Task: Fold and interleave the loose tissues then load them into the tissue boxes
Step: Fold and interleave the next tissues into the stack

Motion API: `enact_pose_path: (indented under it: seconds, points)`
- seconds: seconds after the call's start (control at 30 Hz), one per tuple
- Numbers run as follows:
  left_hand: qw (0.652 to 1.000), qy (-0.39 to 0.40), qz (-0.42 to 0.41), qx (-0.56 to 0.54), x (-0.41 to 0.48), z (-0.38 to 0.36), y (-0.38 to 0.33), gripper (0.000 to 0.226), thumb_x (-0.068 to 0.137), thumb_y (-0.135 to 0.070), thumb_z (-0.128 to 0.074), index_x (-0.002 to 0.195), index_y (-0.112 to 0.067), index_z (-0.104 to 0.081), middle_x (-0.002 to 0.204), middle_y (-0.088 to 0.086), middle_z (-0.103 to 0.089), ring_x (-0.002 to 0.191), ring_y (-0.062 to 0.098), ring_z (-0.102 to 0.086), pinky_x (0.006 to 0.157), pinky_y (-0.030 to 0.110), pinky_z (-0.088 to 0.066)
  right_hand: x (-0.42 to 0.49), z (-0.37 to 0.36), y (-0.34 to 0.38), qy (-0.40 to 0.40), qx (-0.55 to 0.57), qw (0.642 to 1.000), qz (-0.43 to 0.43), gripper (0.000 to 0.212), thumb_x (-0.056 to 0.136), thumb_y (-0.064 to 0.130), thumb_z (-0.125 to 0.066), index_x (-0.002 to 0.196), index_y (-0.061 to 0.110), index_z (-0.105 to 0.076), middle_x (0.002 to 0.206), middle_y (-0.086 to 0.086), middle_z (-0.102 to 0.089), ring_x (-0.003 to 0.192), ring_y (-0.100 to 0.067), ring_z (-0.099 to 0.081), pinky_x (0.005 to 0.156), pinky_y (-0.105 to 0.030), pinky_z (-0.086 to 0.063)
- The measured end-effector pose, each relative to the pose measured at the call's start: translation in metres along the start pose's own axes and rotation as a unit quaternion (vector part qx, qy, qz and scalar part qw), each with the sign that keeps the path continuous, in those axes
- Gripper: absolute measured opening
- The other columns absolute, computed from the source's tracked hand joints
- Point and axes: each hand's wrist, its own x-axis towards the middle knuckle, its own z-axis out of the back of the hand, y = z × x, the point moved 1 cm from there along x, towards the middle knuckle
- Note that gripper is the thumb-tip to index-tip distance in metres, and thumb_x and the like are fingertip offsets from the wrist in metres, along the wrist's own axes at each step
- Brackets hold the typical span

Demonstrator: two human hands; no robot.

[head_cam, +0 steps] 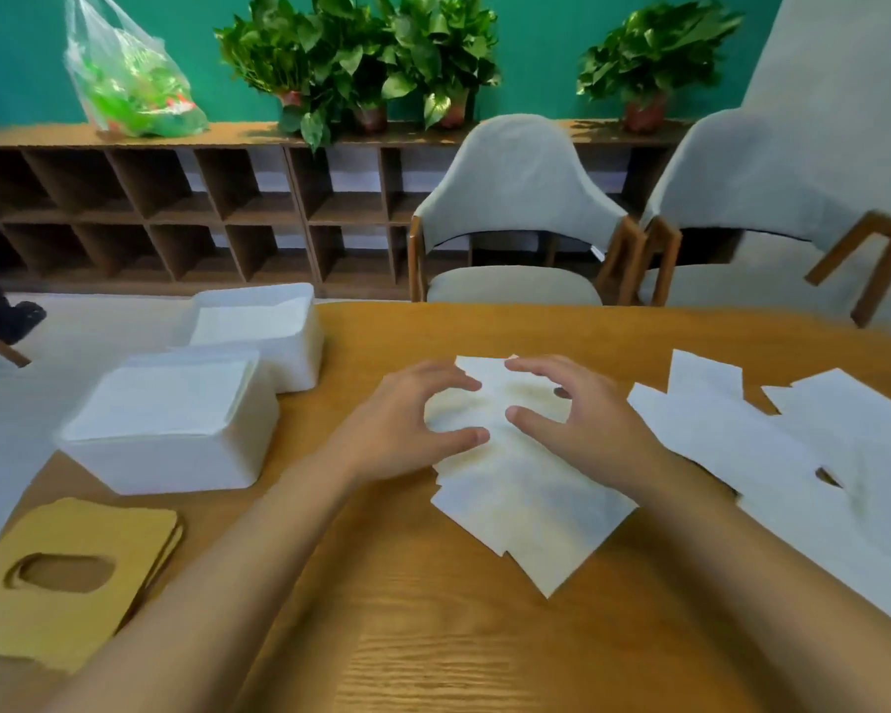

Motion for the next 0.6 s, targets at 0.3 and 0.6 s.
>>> enact_pose_path:
  seconds: [0.3, 0.6]
  points:
    - [0.988, -0.137, 0.069, 0.015, 0.003, -0.089, -0.035, 0.046, 0.074, -0.070, -0.075, 0.097, -0.032, -0.061, 0.108, -0.019, -0.058, 0.100, 0.003, -0.054, 0.076, 0.025, -0.046, -0.046, -0.001, -0.061, -0.077, -0.041, 0.996, 0.018, 0.041, 0.091, 0.042, -0.070, 0.130, 0.044, -0.057, 0.135, 0.034, -0.045, 0.120, 0.010, -0.044, 0.100, -0.010, -0.040]
    - [0.985, -0.157, 0.067, 0.003, 0.000, -0.106, -0.031, 0.021, 0.081, -0.039, -0.079, 0.077, -0.027, -0.062, 0.116, -0.015, -0.061, 0.114, 0.004, -0.053, 0.084, 0.022, -0.039, -0.050, -0.005, -0.081, -0.070, -0.011, 0.997, 0.017, 0.034, 0.094, 0.036, -0.068, 0.125, 0.044, -0.058, 0.124, 0.040, -0.045, 0.115, 0.020, -0.042, 0.090, 0.001, -0.029]
